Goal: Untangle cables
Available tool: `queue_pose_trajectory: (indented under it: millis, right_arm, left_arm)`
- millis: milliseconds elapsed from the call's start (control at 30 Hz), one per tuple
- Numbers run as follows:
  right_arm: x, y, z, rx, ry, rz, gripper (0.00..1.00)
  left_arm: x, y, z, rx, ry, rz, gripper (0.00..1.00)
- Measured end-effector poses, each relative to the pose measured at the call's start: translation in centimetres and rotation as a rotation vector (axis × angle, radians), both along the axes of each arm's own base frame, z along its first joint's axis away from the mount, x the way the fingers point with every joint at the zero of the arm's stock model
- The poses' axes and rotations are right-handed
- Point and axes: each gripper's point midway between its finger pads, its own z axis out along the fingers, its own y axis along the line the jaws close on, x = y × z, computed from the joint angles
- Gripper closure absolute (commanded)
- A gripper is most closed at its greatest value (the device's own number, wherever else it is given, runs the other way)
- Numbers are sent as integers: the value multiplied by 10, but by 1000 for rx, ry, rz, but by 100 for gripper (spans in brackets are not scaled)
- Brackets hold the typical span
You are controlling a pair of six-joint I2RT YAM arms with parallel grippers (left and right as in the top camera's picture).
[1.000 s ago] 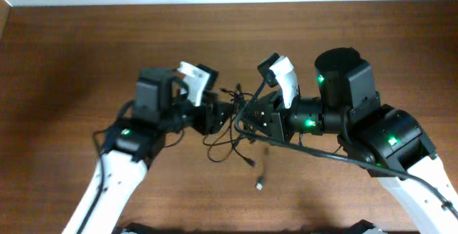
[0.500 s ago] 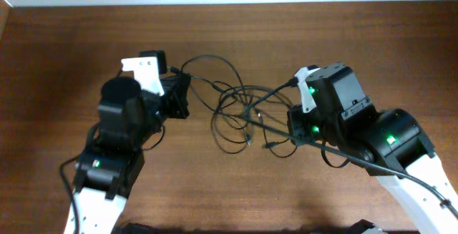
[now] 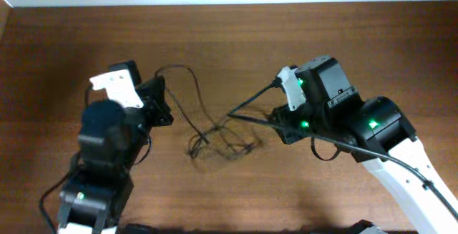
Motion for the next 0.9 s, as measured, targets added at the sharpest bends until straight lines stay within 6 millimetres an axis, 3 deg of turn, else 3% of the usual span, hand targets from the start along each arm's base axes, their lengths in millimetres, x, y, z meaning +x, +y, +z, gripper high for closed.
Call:
queue_pose_trajectory:
  millis: [33, 67, 100, 133, 167, 233, 300, 367, 433, 500, 567, 633, 700, 733, 767, 833, 900]
  right_arm:
    - [2, -3, 0, -1, 6, -45, 20]
    - [4, -1, 1, 15, 4, -56, 18]
    - [4, 5, 4, 52, 9, -51, 18]
    - [2, 13, 7, 97, 24, -38, 8]
    - [1, 16, 8, 109, 33, -32, 4]
    - [3, 23, -3, 114, 83, -26, 1]
    - [9, 28, -22, 96, 154, -51, 1]
    - [15, 27, -33, 65, 171, -75, 2]
    - [22, 19, -35, 22, 137, -109, 2]
    - [29, 18, -33, 18, 104, -122, 1]
    - [42, 25, -28, 47, 57, -121, 2]
    - [47, 35, -43, 55, 98, -103, 1]
    - [51, 52, -52, 105, 139, -64, 1]
    - [54, 65, -55, 140, 142, -13, 1]
    - [59, 87, -54, 204, 97, 85, 1]
    - [44, 121, -66, 278, 109, 247, 1]
    - [28, 154, -60, 370, 56, 453, 2]
  left_arm:
    - [-6, 0, 29, -8, -111, -12, 100]
    - [-10, 0, 38, -9, -146, -14, 100]
    - [-12, 1, 43, -16, -165, -13, 97]
    - [-13, 1, 44, -43, -159, -10, 94]
    - [-12, 0, 42, -50, -151, -9, 100]
    - [-9, 0, 17, -48, -47, -3, 100]
    - [-13, 0, -22, -55, 128, 15, 100]
    - [-28, 4, -77, -37, 375, 43, 100]
    - [-44, 7, -117, -24, 571, 72, 100]
    - [-50, 5, -132, -25, 653, 69, 100]
    - [-30, -3, -118, -71, 564, 51, 100]
    - [-5, -12, -61, -144, 303, 9, 100]
    - [-6, -12, -10, -188, 101, -12, 100]
    - [-19, -6, 24, -212, -21, -10, 100]
    - [-31, -1, 39, -229, -76, 3, 100]
    - [-44, 9, 54, -273, -127, 49, 100]
    - [-50, 17, 60, -357, -138, 96, 100]
